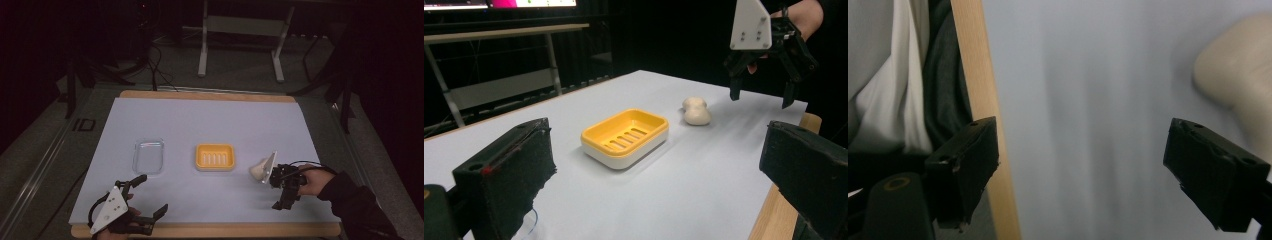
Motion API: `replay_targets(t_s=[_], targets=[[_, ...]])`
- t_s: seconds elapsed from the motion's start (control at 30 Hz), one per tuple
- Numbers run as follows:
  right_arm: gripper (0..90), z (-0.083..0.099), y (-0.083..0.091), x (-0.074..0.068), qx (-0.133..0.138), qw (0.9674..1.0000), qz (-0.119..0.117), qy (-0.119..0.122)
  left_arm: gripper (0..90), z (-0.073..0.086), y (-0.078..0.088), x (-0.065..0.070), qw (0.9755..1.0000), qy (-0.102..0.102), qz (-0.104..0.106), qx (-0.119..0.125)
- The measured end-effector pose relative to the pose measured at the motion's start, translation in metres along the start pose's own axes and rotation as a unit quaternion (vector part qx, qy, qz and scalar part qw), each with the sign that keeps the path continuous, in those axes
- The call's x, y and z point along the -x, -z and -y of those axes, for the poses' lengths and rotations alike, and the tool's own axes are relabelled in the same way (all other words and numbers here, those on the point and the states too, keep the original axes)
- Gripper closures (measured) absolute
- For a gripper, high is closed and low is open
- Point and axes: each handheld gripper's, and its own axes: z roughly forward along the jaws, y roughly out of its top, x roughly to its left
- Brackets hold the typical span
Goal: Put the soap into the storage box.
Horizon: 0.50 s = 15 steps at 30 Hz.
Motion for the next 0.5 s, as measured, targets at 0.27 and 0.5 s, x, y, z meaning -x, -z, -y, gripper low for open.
replay_targets(t_s=[0.27,0.5], targets=[[14.0,-0.0016,-0.0066,0.0032,-0.046,0.9989,-0.005,0.008,1.1,0.0004,-0.0006,-0.0004,1.0,0.002,0.0,-0.001],[14.4,-0.0003,-0.0103,0.0032,-0.078,0.9967,-0.002,0.021,1.1,0.0008,-0.0012,-0.001,1.0,0.004,0.001,-0.001]])
